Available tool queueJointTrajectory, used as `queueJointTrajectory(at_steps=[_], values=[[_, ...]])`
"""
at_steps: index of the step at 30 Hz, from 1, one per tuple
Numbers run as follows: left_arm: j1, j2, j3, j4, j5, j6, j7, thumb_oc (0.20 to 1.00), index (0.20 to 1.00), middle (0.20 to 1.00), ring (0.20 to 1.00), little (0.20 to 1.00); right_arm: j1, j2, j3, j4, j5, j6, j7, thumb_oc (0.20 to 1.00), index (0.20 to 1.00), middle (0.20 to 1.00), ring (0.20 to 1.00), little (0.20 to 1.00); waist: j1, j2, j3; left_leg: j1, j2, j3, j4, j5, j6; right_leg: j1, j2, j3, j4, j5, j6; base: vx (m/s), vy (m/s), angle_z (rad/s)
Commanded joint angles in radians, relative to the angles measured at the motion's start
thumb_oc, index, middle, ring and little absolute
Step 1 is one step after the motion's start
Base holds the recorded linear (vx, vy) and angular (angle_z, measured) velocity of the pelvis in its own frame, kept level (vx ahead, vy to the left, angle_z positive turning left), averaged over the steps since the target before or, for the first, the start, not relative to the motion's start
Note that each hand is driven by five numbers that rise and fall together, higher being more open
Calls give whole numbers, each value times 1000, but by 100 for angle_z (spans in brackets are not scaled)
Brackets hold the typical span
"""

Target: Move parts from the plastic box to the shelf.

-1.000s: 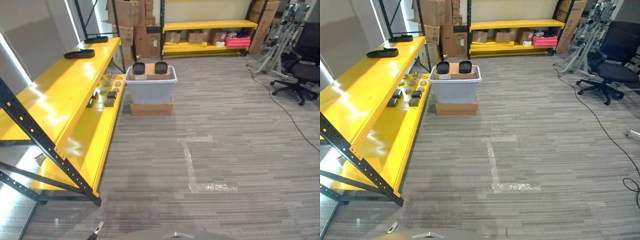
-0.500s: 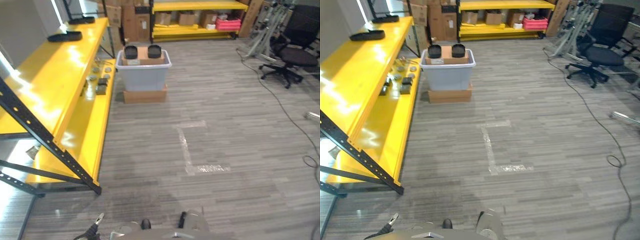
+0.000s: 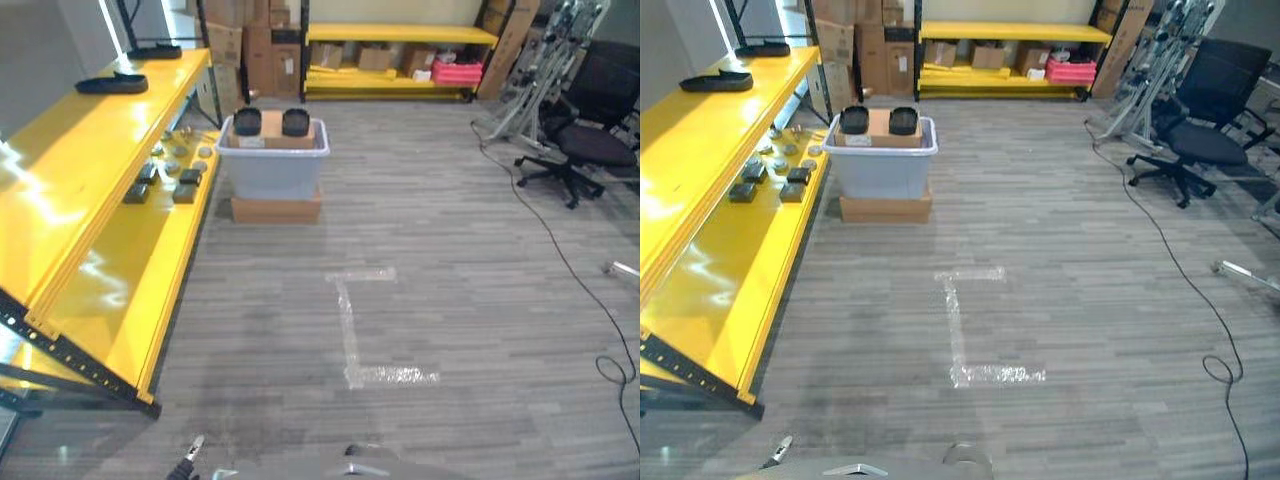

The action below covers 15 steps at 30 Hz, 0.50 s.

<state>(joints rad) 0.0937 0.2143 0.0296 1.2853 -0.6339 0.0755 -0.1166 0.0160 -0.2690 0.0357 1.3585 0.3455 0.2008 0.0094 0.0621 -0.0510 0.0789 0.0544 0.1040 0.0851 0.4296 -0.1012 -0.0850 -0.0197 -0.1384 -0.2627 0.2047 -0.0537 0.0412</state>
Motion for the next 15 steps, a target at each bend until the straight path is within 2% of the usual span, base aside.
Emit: queueJointTrajectory(at_steps=[1,3,4,5,7,8,9,10,11,15], values=[[-39,9,24,-29,-54,-5,-17,1000,1000,1000,1000,1000,5,-34,25,17,-12,12,-37,1000,1000,1000,1000,1000,20,-28,28,-150,12,46,354,53,40,3,12,15,-206,147,22,371,-168,-21],[-47,11,32,-30,-67,-5,-19,1000,1000,1000,1000,1000,4,-45,15,13,-22,17,-29,1000,1000,1000,1000,1000,31,-22,44,-228,-9,68,321,40,56,48,34,21,-227,119,12,417,17,14],[-53,20,42,-31,-88,-3,-19,1000,1000,1000,1000,1000,0,-48,11,19,-45,12,-24,1000,1000,1000,1000,1000,41,-12,56,-227,-43,116,72,36,68,85,47,28,-224,105,26,489,160,7],[-53,21,45,-32,-94,-2,-16,1000,1000,1000,1000,1000,1,-49,11,20,-47,11,-22,1000,1000,1000,1000,1000,43,-6,55,-232,-52,121,-11,54,64,90,52,30,-223,105,31,570,228,-23],[-56,24,50,-34,-111,5,2,1000,1000,1000,1000,1000,7,-52,17,21,-61,-7,-16,1000,1000,1000,1000,1000,56,22,52,-268,-64,123,-265,179,35,108,75,48,-216,100,44,507,209,-41],[-55,25,52,-36,-109,8,4,1000,1000,1000,1000,1000,8,-54,18,21,-60,-11,-13,1000,1000,1000,1000,1000,61,31,52,-283,-59,123,-308,216,27,113,83,53,-211,95,43,532,202,-39],[-53,26,57,-39,-105,10,8,1000,1000,1000,1000,1000,11,-59,23,17,-55,-22,-5,1000,1000,1000,1000,1000,73,45,55,-314,-50,121,-381,277,14,127,97,65,-194,82,39,323,121,-31],[-52,26,58,-40,-105,10,8,1000,1000,1000,1000,1000,11,-59,24,16,-55,-23,-4,1000,1000,1000,1000,1000,74,45,57,-314,-51,122,-394,283,13,130,96,66,-190,77,39,711,302,-42],[-38,32,75,-34,-106,6,-12,1000,1000,1000,1000,1000,19,-77,43,-21,-49,-33,7,1000,1000,1000,1000,1000,97,60,72,-398,-35,109,-431,326,4,156,109,75,-127,29,24,599,266,-37],[-21,32,98,-25,-116,-14,-15,1000,1000,1000,1000,1000,-3,-89,69,-48,-58,-40,10,1000,1000,1000,1000,1000,113,60,72,-395,-29,99,-370,303,25,168,103,73,-29,-63,13,496,227,-44]])
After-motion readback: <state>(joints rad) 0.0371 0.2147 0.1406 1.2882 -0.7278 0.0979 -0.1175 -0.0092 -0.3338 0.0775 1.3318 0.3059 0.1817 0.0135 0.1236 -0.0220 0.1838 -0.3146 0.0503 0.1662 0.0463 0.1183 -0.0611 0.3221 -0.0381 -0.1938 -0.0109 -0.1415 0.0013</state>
